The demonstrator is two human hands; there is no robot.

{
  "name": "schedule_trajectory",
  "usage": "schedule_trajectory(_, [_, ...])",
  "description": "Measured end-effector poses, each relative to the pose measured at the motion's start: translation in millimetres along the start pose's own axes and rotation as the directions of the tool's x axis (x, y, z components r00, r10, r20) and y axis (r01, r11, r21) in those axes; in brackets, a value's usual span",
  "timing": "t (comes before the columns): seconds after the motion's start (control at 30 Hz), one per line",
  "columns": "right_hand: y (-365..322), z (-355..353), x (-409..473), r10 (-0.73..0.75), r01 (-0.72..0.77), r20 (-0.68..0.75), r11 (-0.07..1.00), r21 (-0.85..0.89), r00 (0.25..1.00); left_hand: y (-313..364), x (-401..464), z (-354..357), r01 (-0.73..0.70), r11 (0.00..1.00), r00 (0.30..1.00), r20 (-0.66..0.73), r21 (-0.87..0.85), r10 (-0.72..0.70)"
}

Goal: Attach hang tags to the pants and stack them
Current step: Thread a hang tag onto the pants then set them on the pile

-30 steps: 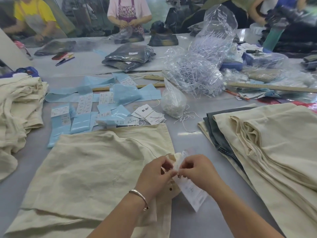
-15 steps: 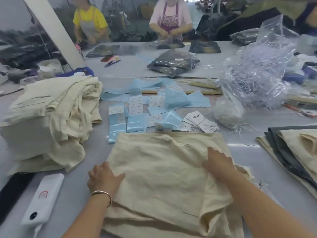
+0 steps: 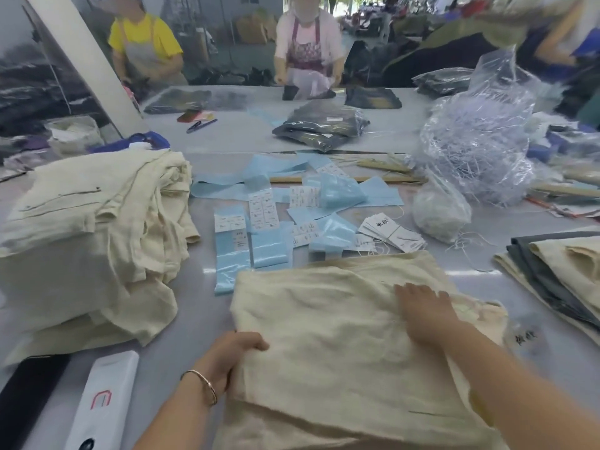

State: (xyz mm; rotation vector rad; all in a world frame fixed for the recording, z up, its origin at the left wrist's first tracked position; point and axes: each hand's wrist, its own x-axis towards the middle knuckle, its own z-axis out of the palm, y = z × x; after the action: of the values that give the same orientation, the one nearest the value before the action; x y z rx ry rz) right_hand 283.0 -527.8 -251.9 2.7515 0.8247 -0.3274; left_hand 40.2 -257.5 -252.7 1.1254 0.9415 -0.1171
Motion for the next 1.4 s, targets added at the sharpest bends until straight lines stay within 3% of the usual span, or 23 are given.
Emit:
schedule_trajectory(0.13, [-7.3, 4.6, -3.5, 0.051, -0.052, 0.051, 0.998, 0.022, 0.997, -0.6, -14.6, 5.3, -0.076, 0.991, 0.996, 0.055, 0.107, 0.07])
schedule_trajectory(0.2, [-6.6, 4.3, -7.9, 0.091, -0.093, 0.052, 0.995, 0.021, 0.994, 6.1, -24.8, 10.5, -0.203, 0.947, 0.979, 0.046, 0.25, 0.198])
schedule_trajectory(0.27, [-7.3, 7.8, -15.0, 0.13, -0.131, 0.043, 0.99, 0.042, 0.991, 23.1, -37.5, 19.1, -0.367, 0.861, 0.93, 0.162, 0.353, 0.33])
schedule_trajectory(0.4, [-2.2, 1.2, -27.0, 0.212, -0.233, 0.1, 0.926, 0.297, 0.972, 62.8, -67.9, 37.5, -0.561, 0.795, 0.796, 0.412, 0.229, 0.443])
schedule_trajectory(0.47, [3.0, -7.1, -34.2, 0.206, -0.172, -0.005, 0.832, 0.527, 0.979, 79.8, -81.8, 47.2, -0.651, 0.73, 0.71, 0.506, 0.208, 0.489])
schedule_trajectory(0.53, [8.1, -19.6, -34.2, 0.161, 0.016, -0.174, 0.685, 0.728, 0.971, 90.1, -93.9, 60.6, -0.722, 0.655, 0.619, 0.633, 0.224, 0.465])
schedule_trajectory(0.6, [10.4, -42.4, -30.8, 0.111, 0.113, -0.187, 0.475, 0.873, 0.976, 92.6, -101.0, 76.6, -0.777, 0.568, 0.546, 0.74, 0.271, 0.393])
schedule_trajectory(0.67, [14.1, -56.4, -31.1, 0.051, 0.158, -0.184, 0.318, 0.935, 0.982, 88.0, -100.5, 91.4, -0.795, 0.513, 0.527, 0.786, 0.323, 0.322])
schedule_trajectory(0.7, [14.1, -57.6, -37.1, 0.008, 0.2, -0.215, 0.332, 0.922, 0.977, 84.1, -98.0, 96.9, -0.797, 0.486, 0.531, 0.799, 0.359, 0.281])
schedule_trajectory(0.77, [8.4, -41.9, -50.5, -0.11, 0.269, -0.25, 0.547, 0.793, 0.962, 71.8, -87.5, 104.5, -0.808, 0.374, 0.549, 0.812, 0.455, 0.199])
schedule_trajectory(0.83, [-0.3, -15.9, -63.6, -0.116, 0.258, -0.24, 0.636, 0.727, 0.964, 60.2, -77.3, 109.9, -0.793, 0.298, 0.594, 0.782, 0.532, 0.185])
schedule_trajectory(0.9, [-3.6, -7.4, -68.3, -0.066, 0.244, -0.264, 0.634, 0.733, 0.962, 56.4, -73.9, 115.2, -0.788, 0.345, 0.603, 0.754, 0.51, 0.263])
schedule_trajectory(0.97, [2.1, -13.9, -68.2, -0.02, 0.237, -0.262, 0.499, 0.834, 0.965, 62.5, -74.1, 115.2, -0.768, 0.474, 0.619, 0.689, 0.431, 0.377])
schedule_trajectory(1.03, [10.4, -26.2, -75.1, 0.059, 0.152, -0.174, 0.268, 0.951, 0.983, 75.4, -72.6, 109.7, -0.754, 0.58, 0.629, 0.596, 0.308, 0.499])
schedule_trajectory(1.1, [20.3, -35.4, -86.3, 0.189, 0.063, -0.056, -0.03, 0.998, 0.98, 88.9, -69.2, 104.7, -0.716, 0.681, 0.662, 0.459, 0.152, 0.593])
schedule_trajectory(1.13, [27.9, -40.2, -90.6, 0.279, 0.105, -0.078, -0.082, 0.991, 0.957, 93.8, -66.1, 104.0, -0.69, 0.717, 0.692, 0.38, 0.097, 0.614])
schedule_trajectory(1.23, [50.4, -65.3, -107.6, 0.461, 0.226, -0.135, -0.147, 0.963, 0.877, 97.7, -50.6, 115.3, -0.584, 0.801, 0.801, 0.254, 0.131, 0.542])
schedule_trajectory(1.3, [67.7, -75.5, -119.2, 0.544, 0.296, -0.17, -0.153, 0.943, 0.822, 91.9, -42.1, 129.0, -0.452, 0.88, 0.859, 0.337, 0.145, 0.386])
schedule_trajectory(1.4, [96.7, -78.4, -138.4, 0.623, 0.365, -0.222, -0.11, 0.925, 0.75, 69.4, -34.2, 150.8, -0.163, 0.971, 0.804, 0.546, -0.176, 0.235])
